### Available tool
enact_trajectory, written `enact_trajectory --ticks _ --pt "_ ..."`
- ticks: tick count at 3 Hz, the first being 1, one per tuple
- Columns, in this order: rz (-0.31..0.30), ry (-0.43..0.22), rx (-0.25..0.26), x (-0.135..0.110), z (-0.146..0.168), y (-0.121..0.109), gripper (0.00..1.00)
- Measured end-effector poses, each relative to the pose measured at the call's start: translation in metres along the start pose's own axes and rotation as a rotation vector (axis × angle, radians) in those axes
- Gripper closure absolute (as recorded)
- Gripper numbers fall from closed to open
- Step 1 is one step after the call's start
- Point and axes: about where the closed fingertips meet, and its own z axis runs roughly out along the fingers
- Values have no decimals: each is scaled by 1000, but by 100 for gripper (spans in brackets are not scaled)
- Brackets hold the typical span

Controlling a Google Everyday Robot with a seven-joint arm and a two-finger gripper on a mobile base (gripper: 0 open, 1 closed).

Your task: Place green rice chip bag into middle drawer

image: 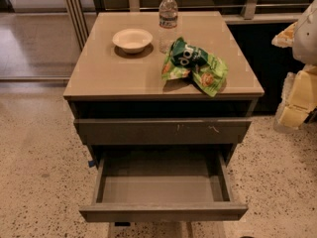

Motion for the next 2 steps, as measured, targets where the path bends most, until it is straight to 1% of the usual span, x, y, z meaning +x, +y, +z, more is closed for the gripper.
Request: enact_trajectory --ticks 1,2 --pt "2 -7 15 -2 -1 -4 0" --pt "20 -47 69 -10 0 -30 0"
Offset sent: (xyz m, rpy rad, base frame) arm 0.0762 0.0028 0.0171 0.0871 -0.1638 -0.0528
